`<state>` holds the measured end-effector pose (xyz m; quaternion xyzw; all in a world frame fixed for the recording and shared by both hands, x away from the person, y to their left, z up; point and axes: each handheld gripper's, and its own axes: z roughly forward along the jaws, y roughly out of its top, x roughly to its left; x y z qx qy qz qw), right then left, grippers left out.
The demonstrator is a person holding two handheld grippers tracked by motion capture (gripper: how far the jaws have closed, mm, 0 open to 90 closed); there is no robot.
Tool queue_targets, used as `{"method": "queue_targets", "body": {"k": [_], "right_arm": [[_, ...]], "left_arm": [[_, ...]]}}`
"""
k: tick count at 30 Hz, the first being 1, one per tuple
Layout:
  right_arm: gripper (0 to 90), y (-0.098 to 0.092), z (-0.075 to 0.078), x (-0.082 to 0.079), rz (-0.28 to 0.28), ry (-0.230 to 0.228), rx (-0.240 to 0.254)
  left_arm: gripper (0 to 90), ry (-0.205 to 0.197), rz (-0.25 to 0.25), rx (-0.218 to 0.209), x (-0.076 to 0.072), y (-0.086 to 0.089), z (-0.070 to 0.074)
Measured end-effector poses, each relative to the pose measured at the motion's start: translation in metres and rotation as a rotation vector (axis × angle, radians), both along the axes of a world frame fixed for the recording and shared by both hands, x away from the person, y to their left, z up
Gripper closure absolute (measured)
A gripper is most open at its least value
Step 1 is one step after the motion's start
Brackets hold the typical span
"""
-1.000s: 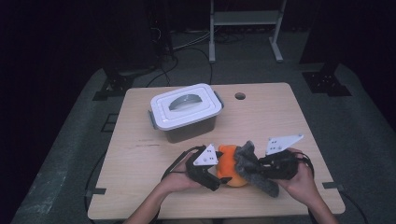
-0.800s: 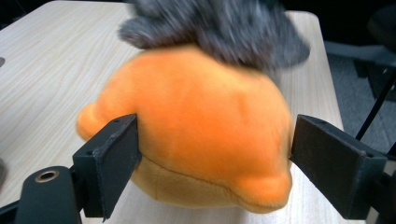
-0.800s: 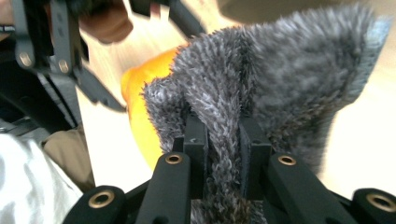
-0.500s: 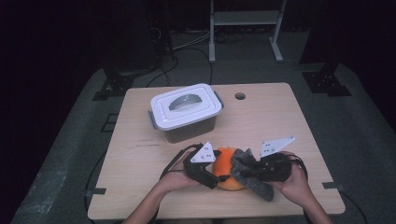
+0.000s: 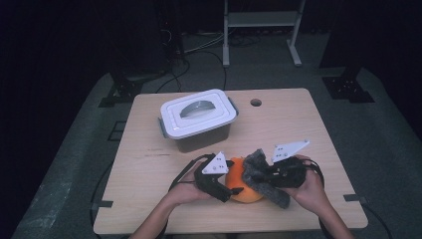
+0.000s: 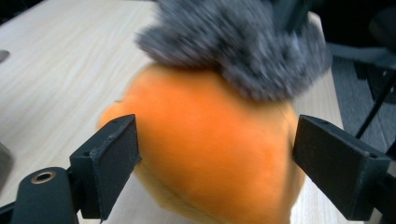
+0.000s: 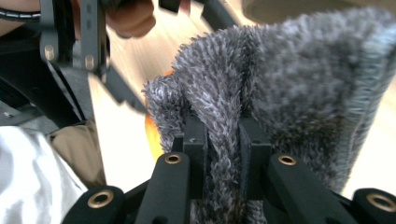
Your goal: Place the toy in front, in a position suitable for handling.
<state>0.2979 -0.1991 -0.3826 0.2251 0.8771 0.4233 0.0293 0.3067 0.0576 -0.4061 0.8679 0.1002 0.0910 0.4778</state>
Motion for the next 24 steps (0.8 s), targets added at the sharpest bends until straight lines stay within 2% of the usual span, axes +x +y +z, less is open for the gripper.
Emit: {"method": "queue_targets", "body": {"k": [3, 6, 9, 12, 14, 17, 19, 24], "right_arm": [[75.8, -0.004, -0.008, -0.006, 0.016, 0.037, 0.031], [75.5, -0.006, -0.009, -0.012, 0.034, 0.054, 0.018], [75.5, -0.006, 0.001, -0.017, 0.036, 0.028, -0.010], [75.5, -0.003, 0.015, -0.015, 0.030, -0.020, 0.009], [75.2, 0.003, 0.020, -0.011, 0.031, -0.035, -0.001], [75.2, 0.011, 0.017, -0.006, 0.043, -0.031, -0.032], [75.4, 0.011, 0.012, -0.006, 0.046, -0.024, -0.033], [75.5, -0.007, 0.007, -0.007, 0.020, 0.000, -0.013]], "left_arm": [[14.3, 0.006, 0.000, -0.001, 0.000, -0.001, 0.001], [14.6, 0.010, -0.022, 0.010, -0.003, -0.004, -0.004], [14.6, 0.007, -0.038, 0.016, -0.005, -0.007, -0.004], [14.6, -0.002, -0.058, 0.014, -0.007, -0.008, -0.005], [14.5, -0.005, -0.069, 0.022, -0.008, -0.008, -0.004], [14.5, -0.011, -0.061, 0.031, -0.007, -0.006, -0.005], [14.6, -0.006, -0.041, 0.031, -0.006, -0.005, -0.005], [15.0, 0.009, -0.048, 0.016, -0.005, -0.005, -0.004]]}}
